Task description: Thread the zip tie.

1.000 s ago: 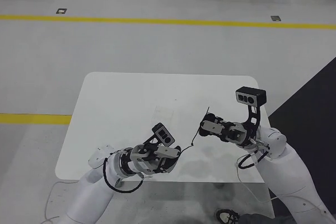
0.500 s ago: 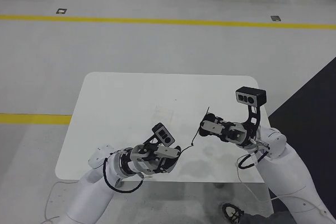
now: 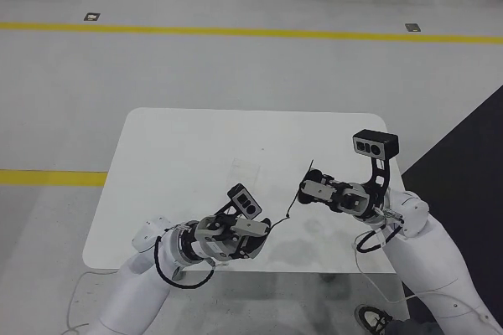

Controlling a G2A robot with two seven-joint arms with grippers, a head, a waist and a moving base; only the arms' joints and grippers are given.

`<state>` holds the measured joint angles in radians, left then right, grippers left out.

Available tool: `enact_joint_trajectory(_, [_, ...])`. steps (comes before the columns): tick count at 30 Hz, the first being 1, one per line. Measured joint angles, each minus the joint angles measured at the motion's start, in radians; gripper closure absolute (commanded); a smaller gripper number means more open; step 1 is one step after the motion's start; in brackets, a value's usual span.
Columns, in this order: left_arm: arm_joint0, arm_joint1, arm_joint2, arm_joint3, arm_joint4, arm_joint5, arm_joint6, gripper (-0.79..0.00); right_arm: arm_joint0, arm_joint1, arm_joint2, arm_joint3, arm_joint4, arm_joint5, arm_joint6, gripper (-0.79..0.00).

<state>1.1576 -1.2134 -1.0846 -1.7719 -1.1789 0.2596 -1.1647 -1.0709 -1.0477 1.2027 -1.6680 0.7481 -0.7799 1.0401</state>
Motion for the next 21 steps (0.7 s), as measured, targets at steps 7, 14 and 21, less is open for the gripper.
enact_joint_trajectory(7, [0.0,0.0,0.0,0.0,0.0,0.0,0.0,0.0,-0.018,-0.004,-0.005,-0.023,0.045,0.064,-0.026,0.0])
enact_joint_trajectory(14, [0.0,0.0,0.0,0.0,0.0,0.0,0.0,0.0,-0.014,-0.008,-0.007,0.011,0.185,0.161,0.056,0.0])
enact_joint_trajectory(21, [0.0,0.0,0.0,0.0,0.0,0.0,0.0,0.0,0.011,-0.017,-0.02,0.054,0.259,0.239,0.125,0.0])
